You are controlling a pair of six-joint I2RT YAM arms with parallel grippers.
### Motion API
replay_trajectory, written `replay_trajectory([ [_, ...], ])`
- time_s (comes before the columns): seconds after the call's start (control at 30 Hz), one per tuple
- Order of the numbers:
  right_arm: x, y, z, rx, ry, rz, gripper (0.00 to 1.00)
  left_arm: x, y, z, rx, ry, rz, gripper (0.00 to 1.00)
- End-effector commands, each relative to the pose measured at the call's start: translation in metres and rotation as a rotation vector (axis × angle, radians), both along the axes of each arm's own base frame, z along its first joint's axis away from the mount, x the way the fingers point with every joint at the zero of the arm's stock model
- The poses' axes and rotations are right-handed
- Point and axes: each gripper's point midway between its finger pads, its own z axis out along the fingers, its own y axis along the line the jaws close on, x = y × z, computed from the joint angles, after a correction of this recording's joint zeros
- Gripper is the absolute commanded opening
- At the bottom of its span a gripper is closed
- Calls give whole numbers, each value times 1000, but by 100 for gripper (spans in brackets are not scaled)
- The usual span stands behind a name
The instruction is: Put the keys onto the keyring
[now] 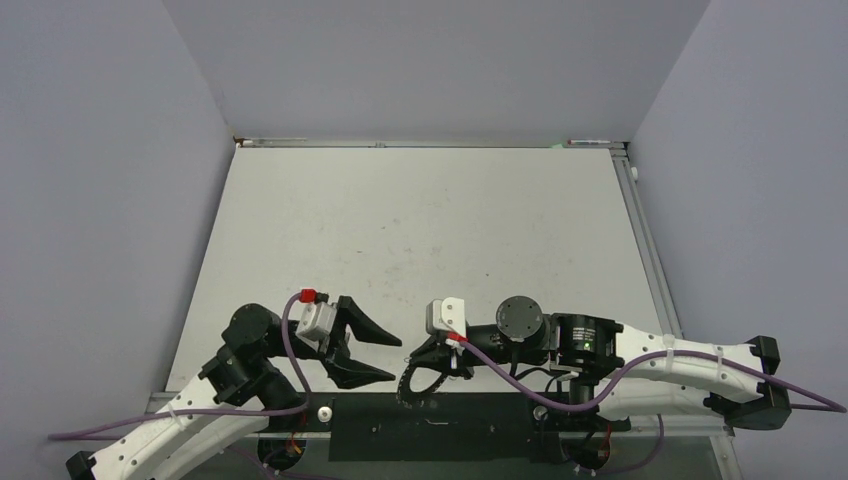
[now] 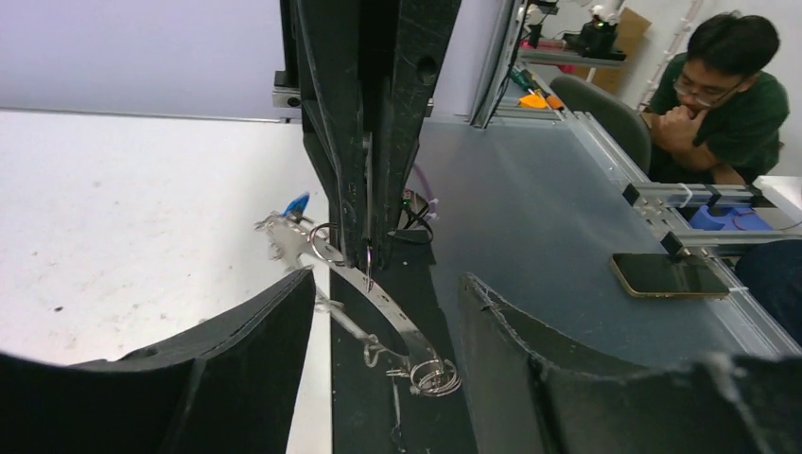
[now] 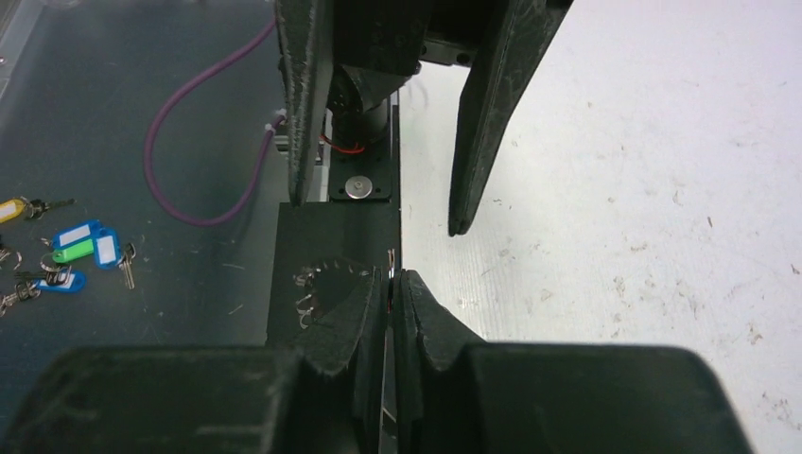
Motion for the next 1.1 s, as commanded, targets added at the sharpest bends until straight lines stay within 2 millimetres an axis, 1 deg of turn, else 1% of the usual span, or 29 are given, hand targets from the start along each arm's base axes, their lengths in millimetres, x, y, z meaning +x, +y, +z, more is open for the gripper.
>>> replay_trajectory([
  [0.0,-13,1,43,111,-49,85,5,-17,2,21,-99,-38,-104,50],
  [0.17,-16,3,46,110,-55,109,5,-14,-2,15,-84,-17,-105,40],
  [0.27,-15,6,47,113,-62,106,5,-12,-3,13,-81,-12,-101,31],
  [0.33,-13,8,49,119,-68,99,5,-12,-3,12,-78,-8,-101,28],
  [0.47,-10,9,54,134,-76,83,5,-12,-3,10,-71,-1,-99,27],
  [0.6,-7,10,57,146,-84,68,5,-12,-3,8,-68,1,-100,22],
  [0.7,-6,11,60,160,-84,64,5,-10,-4,9,-71,3,-88,22],
  [0.87,-5,13,58,163,-81,56,5,-7,-4,9,-73,12,-73,22],
  [1.07,-3,16,59,176,-75,41,5,-1,-7,2,-49,24,-45,22],
])
